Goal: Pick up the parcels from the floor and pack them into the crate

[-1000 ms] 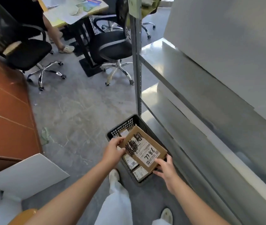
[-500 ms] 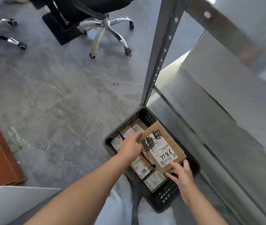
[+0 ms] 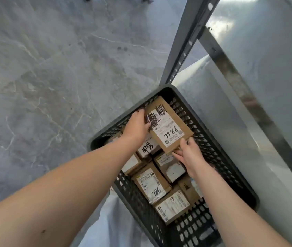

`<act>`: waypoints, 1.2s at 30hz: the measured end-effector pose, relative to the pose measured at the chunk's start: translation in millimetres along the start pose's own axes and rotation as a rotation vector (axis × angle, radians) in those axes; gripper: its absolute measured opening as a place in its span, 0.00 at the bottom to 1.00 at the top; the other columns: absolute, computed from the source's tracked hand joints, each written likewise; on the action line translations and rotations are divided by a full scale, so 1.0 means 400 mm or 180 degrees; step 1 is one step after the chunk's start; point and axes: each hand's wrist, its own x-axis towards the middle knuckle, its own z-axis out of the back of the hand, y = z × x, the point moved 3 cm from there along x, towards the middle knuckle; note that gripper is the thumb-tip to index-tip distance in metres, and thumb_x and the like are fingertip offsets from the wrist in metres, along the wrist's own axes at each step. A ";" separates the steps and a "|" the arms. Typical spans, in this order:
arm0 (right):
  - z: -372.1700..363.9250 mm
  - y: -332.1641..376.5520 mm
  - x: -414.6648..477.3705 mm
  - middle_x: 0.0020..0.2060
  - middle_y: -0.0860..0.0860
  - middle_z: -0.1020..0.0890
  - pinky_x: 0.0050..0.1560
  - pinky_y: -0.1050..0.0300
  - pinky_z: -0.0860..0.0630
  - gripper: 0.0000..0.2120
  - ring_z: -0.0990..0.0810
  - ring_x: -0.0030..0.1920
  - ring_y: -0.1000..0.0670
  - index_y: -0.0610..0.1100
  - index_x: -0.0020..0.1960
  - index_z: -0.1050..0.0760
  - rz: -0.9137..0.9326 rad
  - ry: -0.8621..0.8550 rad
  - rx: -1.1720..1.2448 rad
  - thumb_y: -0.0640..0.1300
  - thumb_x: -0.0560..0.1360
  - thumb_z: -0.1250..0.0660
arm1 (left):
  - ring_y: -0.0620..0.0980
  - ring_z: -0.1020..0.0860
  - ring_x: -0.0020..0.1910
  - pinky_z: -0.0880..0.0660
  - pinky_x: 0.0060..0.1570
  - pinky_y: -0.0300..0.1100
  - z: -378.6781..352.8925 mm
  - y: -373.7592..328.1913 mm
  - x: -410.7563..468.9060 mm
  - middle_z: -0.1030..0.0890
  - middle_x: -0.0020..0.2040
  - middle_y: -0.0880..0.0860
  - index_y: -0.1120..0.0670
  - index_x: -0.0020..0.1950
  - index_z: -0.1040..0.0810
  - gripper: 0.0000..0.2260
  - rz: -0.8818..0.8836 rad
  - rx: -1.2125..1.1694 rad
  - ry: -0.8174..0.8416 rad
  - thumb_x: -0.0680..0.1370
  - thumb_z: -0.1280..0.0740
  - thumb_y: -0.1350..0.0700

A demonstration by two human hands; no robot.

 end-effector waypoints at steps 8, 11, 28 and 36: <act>-0.080 -0.064 0.088 0.63 0.47 0.23 0.33 0.61 0.19 0.19 0.16 0.38 0.50 0.46 0.69 0.33 -0.0087 -0.0856 -0.0206 0.44 0.80 0.36 | 0.55 0.23 0.49 0.25 0.37 0.46 -0.066 0.045 0.031 0.26 0.56 0.58 0.55 0.69 0.42 0.30 -0.0480 0.1522 -0.0377 0.74 0.28 0.63; -0.059 -0.057 0.093 0.54 0.45 0.18 0.29 0.63 0.21 0.26 0.15 0.34 0.50 0.44 0.71 0.35 -0.0084 -0.0917 -0.0321 0.48 0.77 0.31 | 0.57 0.22 0.51 0.30 0.35 0.48 -0.062 0.024 0.039 0.26 0.58 0.57 0.59 0.73 0.42 0.28 -0.0524 0.2232 -0.0169 0.77 0.34 0.65; -0.039 0.425 -0.545 0.66 0.46 0.31 0.62 0.53 0.31 0.17 0.27 0.63 0.45 0.41 0.68 0.32 0.1546 -0.0797 -0.1618 0.45 0.81 0.43 | 0.56 0.30 0.67 0.34 0.63 0.48 0.332 -0.375 -0.277 0.29 0.69 0.55 0.56 0.72 0.34 0.20 -0.1670 0.1749 -0.0102 0.83 0.48 0.50; 0.080 0.498 -1.068 0.75 0.48 0.39 0.72 0.51 0.39 0.23 0.40 0.75 0.47 0.46 0.77 0.43 0.2214 -0.1193 -0.1517 0.49 0.83 0.48 | 0.46 0.56 0.78 0.56 0.77 0.49 0.712 -0.603 -0.670 0.54 0.80 0.49 0.52 0.80 0.57 0.26 -0.1734 0.1847 -0.0990 0.84 0.57 0.46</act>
